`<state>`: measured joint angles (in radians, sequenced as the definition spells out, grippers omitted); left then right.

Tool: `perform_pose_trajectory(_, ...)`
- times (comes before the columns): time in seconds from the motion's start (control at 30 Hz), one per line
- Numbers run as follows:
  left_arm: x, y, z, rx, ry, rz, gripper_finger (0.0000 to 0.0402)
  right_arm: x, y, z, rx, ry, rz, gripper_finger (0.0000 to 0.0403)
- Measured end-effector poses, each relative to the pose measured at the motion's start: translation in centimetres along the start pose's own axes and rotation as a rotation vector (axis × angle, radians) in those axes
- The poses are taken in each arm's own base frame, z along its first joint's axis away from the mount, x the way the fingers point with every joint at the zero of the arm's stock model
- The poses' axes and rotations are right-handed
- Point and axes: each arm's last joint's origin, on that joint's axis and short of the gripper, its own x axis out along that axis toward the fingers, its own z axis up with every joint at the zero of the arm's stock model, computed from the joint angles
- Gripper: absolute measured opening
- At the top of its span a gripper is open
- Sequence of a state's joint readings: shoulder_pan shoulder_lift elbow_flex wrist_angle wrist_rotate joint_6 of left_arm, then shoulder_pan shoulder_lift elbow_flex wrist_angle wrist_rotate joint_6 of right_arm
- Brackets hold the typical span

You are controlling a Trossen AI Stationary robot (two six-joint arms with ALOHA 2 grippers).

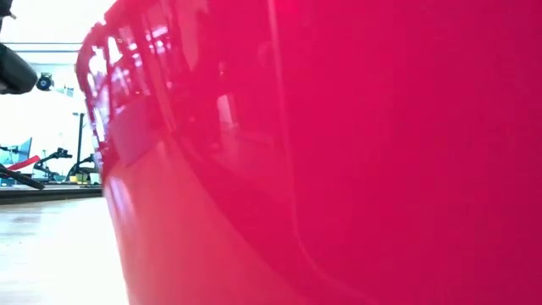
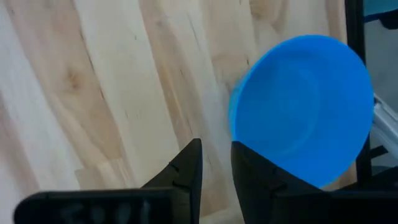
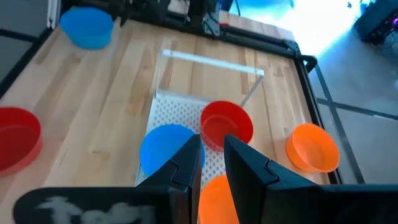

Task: Pick & Place Mini bowls
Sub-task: Stack the left blue bowl on top of the blue bowl on the shelf

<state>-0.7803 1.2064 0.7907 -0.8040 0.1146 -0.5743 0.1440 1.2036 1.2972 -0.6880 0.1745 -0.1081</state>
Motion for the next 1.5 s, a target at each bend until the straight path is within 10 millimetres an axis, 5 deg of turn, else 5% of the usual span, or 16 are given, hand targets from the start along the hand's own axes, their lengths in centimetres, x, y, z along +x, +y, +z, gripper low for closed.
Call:
perform_pose_trajectory(0.9,3.0,-0.1,-1.2,0.005,-0.028,-0.146,0.0078,-0.7,-0.2,0.5,0.061,-0.065,-0.006,0.0066)
perform_pose_trajectory(1.5,4.6,0.3,-1.1,0.067,-0.027,-0.041,0.0077,-0.7,-0.2,0.5,0.06,-0.068,-0.009,0.0066)
